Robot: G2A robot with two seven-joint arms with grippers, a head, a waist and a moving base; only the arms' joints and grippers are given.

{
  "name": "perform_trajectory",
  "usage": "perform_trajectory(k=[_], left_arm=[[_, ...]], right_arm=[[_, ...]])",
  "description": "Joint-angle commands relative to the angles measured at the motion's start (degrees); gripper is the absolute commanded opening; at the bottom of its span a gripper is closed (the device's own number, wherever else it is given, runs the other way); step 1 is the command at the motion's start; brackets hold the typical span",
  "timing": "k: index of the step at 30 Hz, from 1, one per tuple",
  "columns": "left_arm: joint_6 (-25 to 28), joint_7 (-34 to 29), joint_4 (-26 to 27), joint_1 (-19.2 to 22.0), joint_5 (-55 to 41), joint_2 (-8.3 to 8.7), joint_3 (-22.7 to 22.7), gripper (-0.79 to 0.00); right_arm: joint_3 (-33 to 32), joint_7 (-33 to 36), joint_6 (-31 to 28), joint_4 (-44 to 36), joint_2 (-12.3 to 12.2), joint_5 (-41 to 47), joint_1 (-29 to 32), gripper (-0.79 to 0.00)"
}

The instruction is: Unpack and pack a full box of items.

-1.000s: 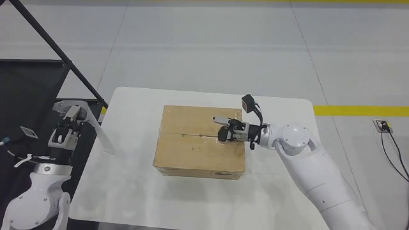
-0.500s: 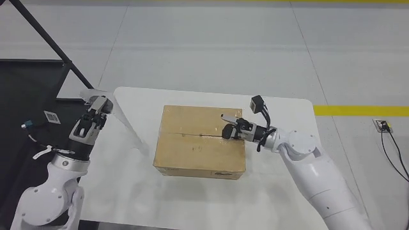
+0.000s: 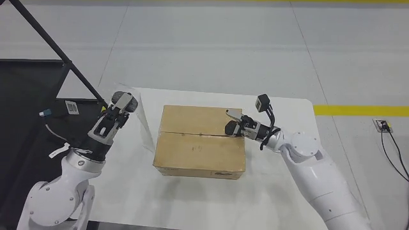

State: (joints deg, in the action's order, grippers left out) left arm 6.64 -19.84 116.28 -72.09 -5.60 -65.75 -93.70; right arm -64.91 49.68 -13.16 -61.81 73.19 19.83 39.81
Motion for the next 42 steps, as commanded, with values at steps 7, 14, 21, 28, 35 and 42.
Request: perform_trajectory(k=[7,14,21,28,35,42], left_arm=[[0.00,0.00,0.00,0.00,0.00,0.00,0.00,-0.785],[-4.48,2.48,1.19,1.81,-6.49,-0.55,2.94,-0.785],[-7.93,8.38,-0.34,7.82,-10.03,-1.63,9.78,-0.785],[-10.71,11.81,-1.28,10.28,-13.83,-2.37,13.10,-0.785],[-10.63,12.13,-1.25,10.06,-13.58,-2.39,13.06,-0.785],[-11.33,16.06,-0.42,12.05,-14.24,-3.27,16.76,-0.785]], right_arm=[[-0.69,-0.58,-0.11,-1.07,-0.21,-0.17,0.83,0.000],[0.41,-3.98,-5.50,-5.36,-0.26,-6.43,2.22,0.000],[0.04,-14.91,-15.00,-12.32,-0.77,-20.68,6.57,0.000],[-0.76,-18.57,-15.44,-16.42,-1.22,-27.35,9.60,0.000],[0.22,-19.38,-16.02,-17.02,-1.18,-30.61,10.31,0.000],[5.64,-25.47,-19.08,-17.25,-0.14,-44.89,7.57,0.000]])
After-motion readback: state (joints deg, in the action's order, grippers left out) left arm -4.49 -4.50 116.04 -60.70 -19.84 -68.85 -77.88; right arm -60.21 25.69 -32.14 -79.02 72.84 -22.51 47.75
